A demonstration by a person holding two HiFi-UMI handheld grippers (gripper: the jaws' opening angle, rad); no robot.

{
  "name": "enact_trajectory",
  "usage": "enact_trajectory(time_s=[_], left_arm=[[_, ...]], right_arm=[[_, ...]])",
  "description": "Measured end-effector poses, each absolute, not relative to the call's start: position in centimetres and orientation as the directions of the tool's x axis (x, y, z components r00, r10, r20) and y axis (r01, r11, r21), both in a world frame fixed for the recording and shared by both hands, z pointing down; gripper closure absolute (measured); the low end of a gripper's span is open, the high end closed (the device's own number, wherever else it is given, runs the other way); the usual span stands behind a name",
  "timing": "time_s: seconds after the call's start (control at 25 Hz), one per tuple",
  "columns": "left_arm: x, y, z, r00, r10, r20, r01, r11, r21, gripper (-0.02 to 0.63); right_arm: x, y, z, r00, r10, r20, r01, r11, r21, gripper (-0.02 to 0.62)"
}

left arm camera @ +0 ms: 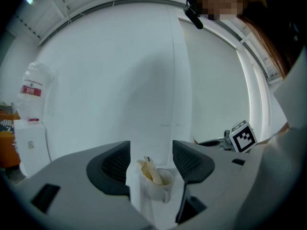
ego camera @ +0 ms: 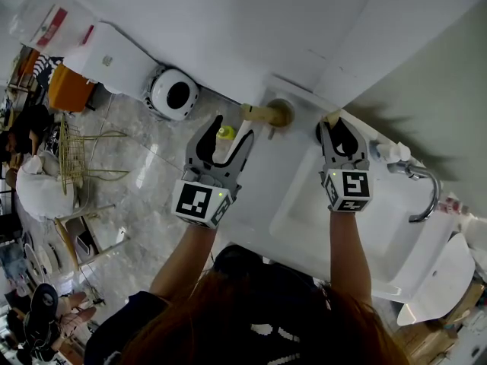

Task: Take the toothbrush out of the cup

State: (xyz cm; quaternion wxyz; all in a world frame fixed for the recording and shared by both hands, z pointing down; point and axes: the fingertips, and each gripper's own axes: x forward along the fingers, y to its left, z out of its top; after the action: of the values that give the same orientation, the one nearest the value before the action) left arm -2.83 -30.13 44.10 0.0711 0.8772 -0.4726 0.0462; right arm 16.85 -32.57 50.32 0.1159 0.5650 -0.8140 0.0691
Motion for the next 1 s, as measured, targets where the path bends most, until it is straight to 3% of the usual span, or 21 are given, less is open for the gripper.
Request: enact_trajectory(time_s=[1.0], left_arm=[[-2.0,-27.0,36.8,0.545,-0.837,0.040,-0.838,-0.544,0.034,0.341]], right_arm=[[19.0,-23.8,34.1,-0.377,-0.925,-0.034,-0.926,0.378,-0.018,0.514]])
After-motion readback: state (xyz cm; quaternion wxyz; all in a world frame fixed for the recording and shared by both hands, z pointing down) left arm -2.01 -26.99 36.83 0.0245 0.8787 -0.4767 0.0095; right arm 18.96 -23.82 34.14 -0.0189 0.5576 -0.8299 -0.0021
